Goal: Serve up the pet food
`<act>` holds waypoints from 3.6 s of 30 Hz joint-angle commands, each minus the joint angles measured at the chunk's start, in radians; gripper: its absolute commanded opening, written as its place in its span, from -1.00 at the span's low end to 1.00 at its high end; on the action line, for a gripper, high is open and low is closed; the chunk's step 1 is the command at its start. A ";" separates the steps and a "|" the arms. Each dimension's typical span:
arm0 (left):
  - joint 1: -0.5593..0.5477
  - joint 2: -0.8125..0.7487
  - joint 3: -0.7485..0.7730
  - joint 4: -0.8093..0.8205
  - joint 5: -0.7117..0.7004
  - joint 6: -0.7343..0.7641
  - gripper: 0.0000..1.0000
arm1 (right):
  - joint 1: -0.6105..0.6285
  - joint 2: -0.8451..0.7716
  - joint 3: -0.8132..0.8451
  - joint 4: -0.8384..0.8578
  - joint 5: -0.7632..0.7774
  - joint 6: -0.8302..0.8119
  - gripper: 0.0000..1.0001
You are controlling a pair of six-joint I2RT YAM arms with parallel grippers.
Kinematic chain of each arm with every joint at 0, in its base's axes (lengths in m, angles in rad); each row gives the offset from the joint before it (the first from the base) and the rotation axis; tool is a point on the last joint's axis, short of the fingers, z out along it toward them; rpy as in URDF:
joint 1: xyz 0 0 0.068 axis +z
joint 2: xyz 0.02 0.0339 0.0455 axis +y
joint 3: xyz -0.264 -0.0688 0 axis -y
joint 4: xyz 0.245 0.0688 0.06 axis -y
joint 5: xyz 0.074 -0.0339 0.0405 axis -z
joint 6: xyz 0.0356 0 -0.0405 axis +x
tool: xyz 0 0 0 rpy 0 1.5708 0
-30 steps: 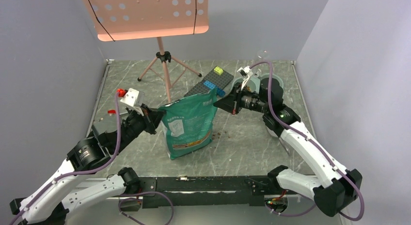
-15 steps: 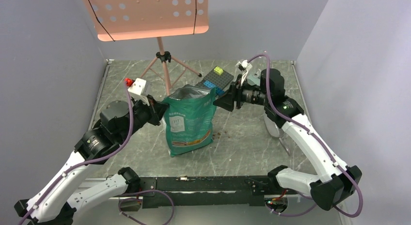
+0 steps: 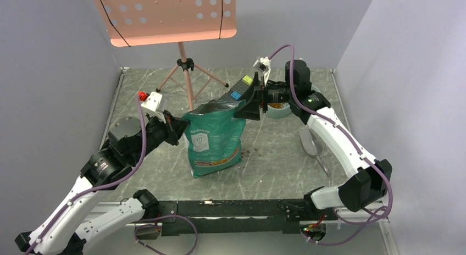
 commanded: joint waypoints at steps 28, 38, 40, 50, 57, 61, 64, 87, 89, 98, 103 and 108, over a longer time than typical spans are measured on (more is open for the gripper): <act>0.023 0.240 0.366 -0.219 0.329 0.267 0.39 | -0.008 -0.096 0.046 0.000 0.030 0.090 -1.00; 0.031 0.404 0.365 -0.169 0.413 0.304 0.40 | 0.027 -0.079 0.095 -0.071 0.032 0.048 -1.00; 0.034 0.393 0.354 -0.163 0.381 0.313 0.02 | 0.026 -0.081 0.103 -0.108 0.035 0.019 -1.00; 0.038 0.270 0.277 -0.114 0.352 0.308 -1.00 | 0.080 -0.063 0.192 -0.350 0.153 -0.181 -0.25; 0.038 0.300 0.303 -0.120 0.396 0.304 -1.00 | 0.286 0.086 0.432 -0.546 0.459 -0.290 0.42; 0.038 0.304 0.314 -0.134 0.409 0.316 -1.00 | 0.344 0.175 0.574 -0.687 0.568 -0.372 0.45; 0.038 0.294 0.303 -0.130 0.405 0.316 -1.00 | 0.378 0.202 0.612 -0.730 0.611 -0.406 0.43; 0.058 0.180 0.240 -0.242 0.221 0.336 -1.00 | 0.347 0.081 0.487 -0.620 0.623 -0.315 -1.00; 0.058 0.152 0.225 -0.216 0.183 0.334 -1.00 | 0.346 0.074 0.476 -0.640 0.686 -0.315 -1.00; 0.058 0.133 0.211 -0.172 0.251 0.328 -1.00 | 0.345 -0.017 0.341 -0.632 0.832 -0.319 -1.00; 0.059 0.129 0.213 -0.181 0.242 0.334 -1.00 | 0.340 -0.066 0.301 -0.583 0.822 -0.282 -1.00; 0.059 0.125 0.203 -0.177 0.269 0.337 -1.00 | 0.368 -0.004 0.347 -0.572 0.695 -0.275 -0.21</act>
